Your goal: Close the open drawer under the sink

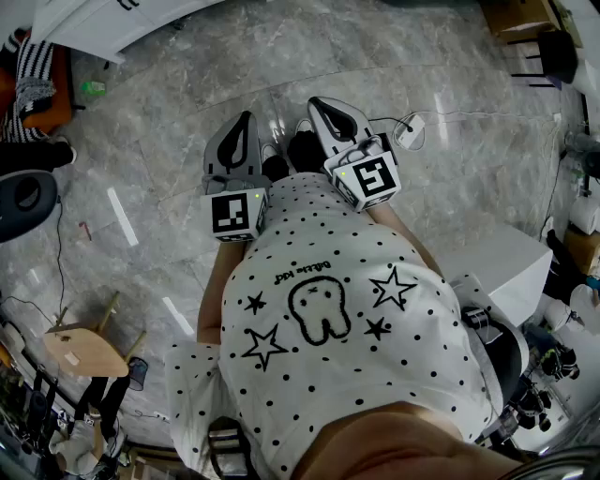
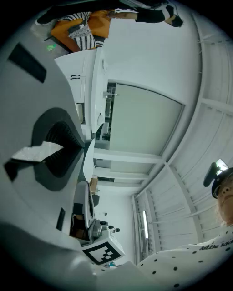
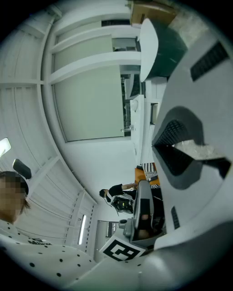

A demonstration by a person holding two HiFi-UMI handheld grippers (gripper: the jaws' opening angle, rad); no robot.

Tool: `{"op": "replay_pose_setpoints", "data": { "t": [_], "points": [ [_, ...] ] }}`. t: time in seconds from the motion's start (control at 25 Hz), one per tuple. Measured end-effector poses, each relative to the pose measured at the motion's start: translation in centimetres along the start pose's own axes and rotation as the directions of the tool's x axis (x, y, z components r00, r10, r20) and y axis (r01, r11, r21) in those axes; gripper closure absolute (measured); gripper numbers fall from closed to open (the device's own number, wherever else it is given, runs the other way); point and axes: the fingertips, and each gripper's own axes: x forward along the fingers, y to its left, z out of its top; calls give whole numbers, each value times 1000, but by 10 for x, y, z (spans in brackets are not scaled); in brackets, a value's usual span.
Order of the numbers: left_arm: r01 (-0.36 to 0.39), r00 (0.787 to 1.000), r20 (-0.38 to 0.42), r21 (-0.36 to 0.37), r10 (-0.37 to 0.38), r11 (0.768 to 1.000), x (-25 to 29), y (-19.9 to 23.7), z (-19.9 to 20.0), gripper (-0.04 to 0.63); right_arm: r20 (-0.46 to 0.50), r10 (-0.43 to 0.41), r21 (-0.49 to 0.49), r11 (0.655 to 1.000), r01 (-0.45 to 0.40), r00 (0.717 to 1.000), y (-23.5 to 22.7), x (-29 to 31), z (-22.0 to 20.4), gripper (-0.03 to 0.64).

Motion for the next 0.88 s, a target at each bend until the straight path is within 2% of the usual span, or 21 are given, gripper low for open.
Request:
{"op": "replay_pose_setpoints", "data": {
  "t": [0.64, 0.88],
  "points": [
    [11, 1000, 2, -12, -11, 1000, 5, 12, 4, 589, -8, -4, -8, 1000, 4, 1000, 4, 11, 4, 603],
    [10, 1000, -15, -30, -11, 1000, 9, 20, 7, 589, -26, 9, 41, 999, -8, 1000, 2, 19, 3, 603]
  ]
}}
